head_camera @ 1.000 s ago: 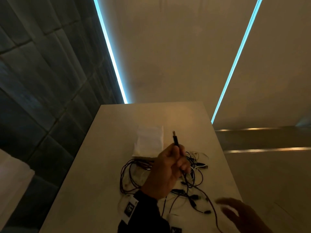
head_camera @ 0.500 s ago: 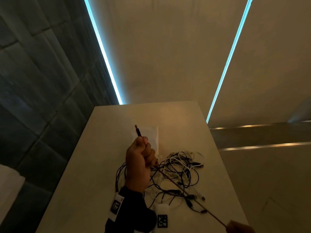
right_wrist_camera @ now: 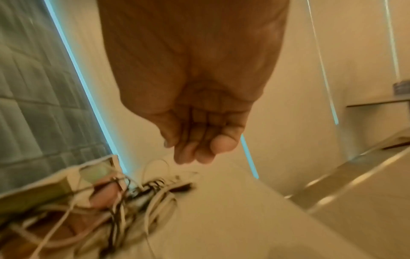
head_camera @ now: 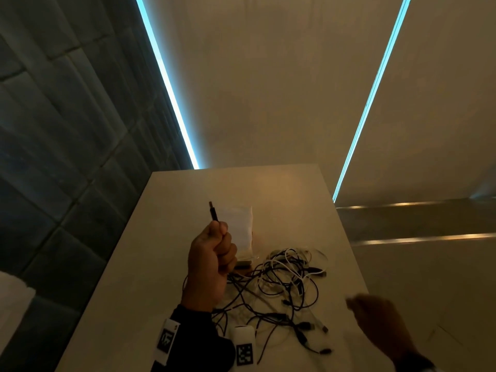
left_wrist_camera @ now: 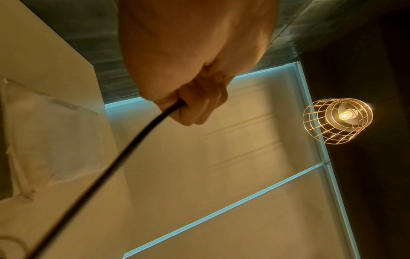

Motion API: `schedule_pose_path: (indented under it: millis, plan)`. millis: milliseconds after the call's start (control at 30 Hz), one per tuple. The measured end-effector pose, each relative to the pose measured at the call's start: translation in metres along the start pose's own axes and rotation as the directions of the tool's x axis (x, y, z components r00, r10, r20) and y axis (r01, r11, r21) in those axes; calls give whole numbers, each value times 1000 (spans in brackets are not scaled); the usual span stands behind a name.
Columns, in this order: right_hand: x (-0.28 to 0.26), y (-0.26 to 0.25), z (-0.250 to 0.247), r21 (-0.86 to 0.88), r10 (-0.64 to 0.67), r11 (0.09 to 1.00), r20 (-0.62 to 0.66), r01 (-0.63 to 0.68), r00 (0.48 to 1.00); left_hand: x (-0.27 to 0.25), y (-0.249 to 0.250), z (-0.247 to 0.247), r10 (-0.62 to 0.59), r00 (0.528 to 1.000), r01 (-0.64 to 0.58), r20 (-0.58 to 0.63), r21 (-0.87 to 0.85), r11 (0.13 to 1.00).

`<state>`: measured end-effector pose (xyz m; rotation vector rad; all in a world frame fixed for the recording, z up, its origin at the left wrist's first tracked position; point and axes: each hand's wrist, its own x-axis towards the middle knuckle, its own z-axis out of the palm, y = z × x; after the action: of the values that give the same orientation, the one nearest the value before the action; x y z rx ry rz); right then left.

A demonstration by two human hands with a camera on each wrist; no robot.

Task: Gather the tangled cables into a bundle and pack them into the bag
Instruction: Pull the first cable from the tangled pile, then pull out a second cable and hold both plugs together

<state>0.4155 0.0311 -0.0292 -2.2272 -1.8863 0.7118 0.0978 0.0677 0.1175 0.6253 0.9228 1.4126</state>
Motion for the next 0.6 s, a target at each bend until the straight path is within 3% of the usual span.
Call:
schedule_pose_path:
  millis: [67, 200, 333, 500, 600]
  plan:
    - [40, -32, -3, 1, -138, 990, -68, 139, 988, 0, 0, 1, -9, 1000, 9, 6, 21, 1000]
    - [109, -49, 21, -37, -111, 993, 12, 112, 994, 0, 3, 0, -17, 1000, 17, 0, 36, 999]
    - [119, -47, 47, -158, -100, 980, 152, 124, 983, 0, 6, -3, -4, 999, 7, -33, 64, 998]
    - [114, -37, 59, -348, -118, 919, 205, 186, 972, 0, 6, -5, -9, 999, 12, -53, 59, 998]
    - [111, -38, 47, -300, -194, 920, 215, 254, 957, 0, 5, -5, -7, 998, 12, -64, 81, 997]
